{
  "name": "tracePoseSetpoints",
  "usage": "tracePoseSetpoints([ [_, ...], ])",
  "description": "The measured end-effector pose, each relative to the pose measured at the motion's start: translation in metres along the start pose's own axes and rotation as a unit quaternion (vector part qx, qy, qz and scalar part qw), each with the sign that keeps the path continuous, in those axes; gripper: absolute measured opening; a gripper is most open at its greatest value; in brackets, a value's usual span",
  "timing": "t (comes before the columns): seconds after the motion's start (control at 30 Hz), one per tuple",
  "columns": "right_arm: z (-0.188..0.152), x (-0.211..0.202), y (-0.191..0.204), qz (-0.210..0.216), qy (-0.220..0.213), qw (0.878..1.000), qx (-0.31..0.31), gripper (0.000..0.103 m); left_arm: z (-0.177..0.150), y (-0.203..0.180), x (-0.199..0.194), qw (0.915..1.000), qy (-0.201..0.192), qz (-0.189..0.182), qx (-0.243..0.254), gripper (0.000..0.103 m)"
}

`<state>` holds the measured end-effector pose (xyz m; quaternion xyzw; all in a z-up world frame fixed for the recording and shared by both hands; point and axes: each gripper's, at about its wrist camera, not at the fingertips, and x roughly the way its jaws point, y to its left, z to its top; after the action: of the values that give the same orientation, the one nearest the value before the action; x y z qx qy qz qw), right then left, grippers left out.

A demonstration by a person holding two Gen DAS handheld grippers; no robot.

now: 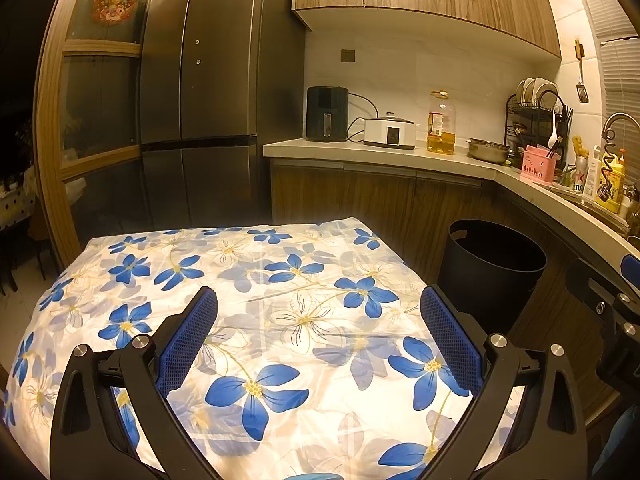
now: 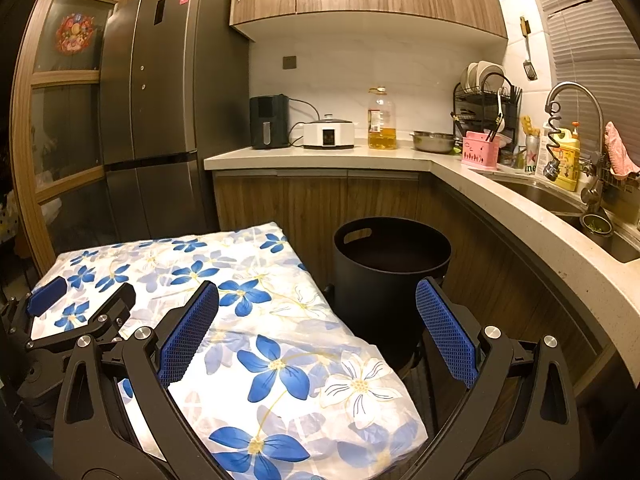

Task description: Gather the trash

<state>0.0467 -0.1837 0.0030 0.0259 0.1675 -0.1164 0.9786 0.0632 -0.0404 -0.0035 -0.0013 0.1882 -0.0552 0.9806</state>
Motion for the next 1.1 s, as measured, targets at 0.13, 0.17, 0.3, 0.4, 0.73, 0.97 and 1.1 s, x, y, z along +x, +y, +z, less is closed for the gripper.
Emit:
tracePoseSetpoints([
  [0.13,-0.0001,-0.0002,-0.0006,0.000,0.000,1.000,0.000,0.098,0.0004,-0.0010,-0.0003,1.0000,0.000,-0.001,0.000,0.097],
  [0.17,0.0011,0.0006,0.0000,0.000,0.000,1.000,0.000,0.098,0.0003,-0.0013,-0.0003,1.0000,0.000,-0.001,0.001,0.097],
  [0.3,-0.0002,-0.0002,-0.0010,0.000,0.000,1.000,0.000,0.098,0.0020,-0.0027,0.0003,1.0000,0.002,-0.003,0.002,0.097],
  [0.4,0.0013,0.0004,-0.0006,0.000,-0.001,1.000,0.001,0.098,0.0020,-0.0033,-0.0002,1.0000,0.001,-0.003,0.003,0.097],
  [0.73,0.0021,0.0016,-0.0011,-0.002,0.000,1.000,0.003,0.098,0.0029,-0.0042,0.0010,1.0000,0.004,-0.003,0.003,0.097],
  [0.97,0.0007,0.0029,-0.0014,-0.004,0.000,1.000,0.004,0.098,0.0023,-0.0046,0.0016,1.0000,0.006,-0.003,0.004,0.097],
  [1.1,-0.0009,0.0024,-0.0024,-0.005,0.000,1.000,0.005,0.098,0.0023,-0.0047,0.0024,1.0000,0.006,-0.004,0.004,0.097],
])
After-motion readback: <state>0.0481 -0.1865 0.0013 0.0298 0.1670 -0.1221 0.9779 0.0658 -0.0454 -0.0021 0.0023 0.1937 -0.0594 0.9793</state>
